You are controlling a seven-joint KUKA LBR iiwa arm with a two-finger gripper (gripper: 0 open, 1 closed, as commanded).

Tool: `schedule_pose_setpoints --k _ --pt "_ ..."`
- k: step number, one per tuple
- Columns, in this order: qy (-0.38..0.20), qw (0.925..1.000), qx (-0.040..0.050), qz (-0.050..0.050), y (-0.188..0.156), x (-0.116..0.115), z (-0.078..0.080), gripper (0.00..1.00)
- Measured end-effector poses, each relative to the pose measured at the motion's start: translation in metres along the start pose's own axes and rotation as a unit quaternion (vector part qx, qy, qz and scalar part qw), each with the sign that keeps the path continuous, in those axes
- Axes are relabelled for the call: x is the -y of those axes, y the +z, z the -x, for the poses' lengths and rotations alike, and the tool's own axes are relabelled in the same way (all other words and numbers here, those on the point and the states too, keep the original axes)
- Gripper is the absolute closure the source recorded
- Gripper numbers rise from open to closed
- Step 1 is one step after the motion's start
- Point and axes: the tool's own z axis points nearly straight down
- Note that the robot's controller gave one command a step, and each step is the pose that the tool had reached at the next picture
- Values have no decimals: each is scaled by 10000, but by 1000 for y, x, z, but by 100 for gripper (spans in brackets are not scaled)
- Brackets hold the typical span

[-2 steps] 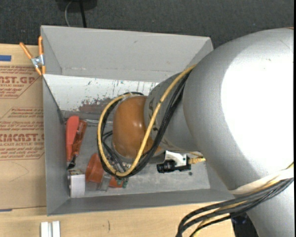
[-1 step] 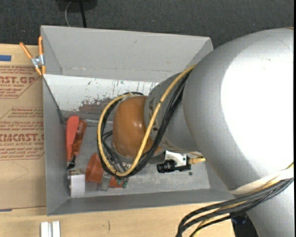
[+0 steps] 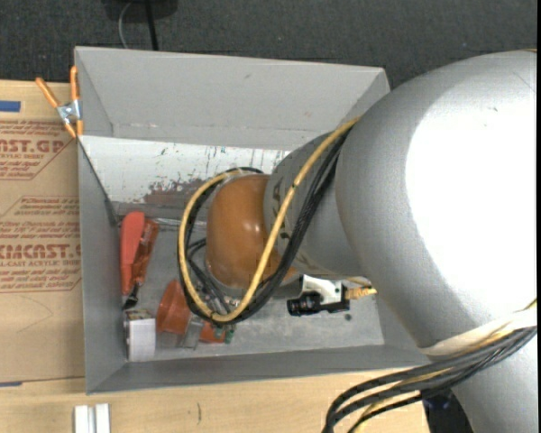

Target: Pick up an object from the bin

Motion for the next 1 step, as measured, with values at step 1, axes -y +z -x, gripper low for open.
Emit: schedule_pose_setpoints --k 1 --pt "1 10000 1 1 -4 0 0 100"
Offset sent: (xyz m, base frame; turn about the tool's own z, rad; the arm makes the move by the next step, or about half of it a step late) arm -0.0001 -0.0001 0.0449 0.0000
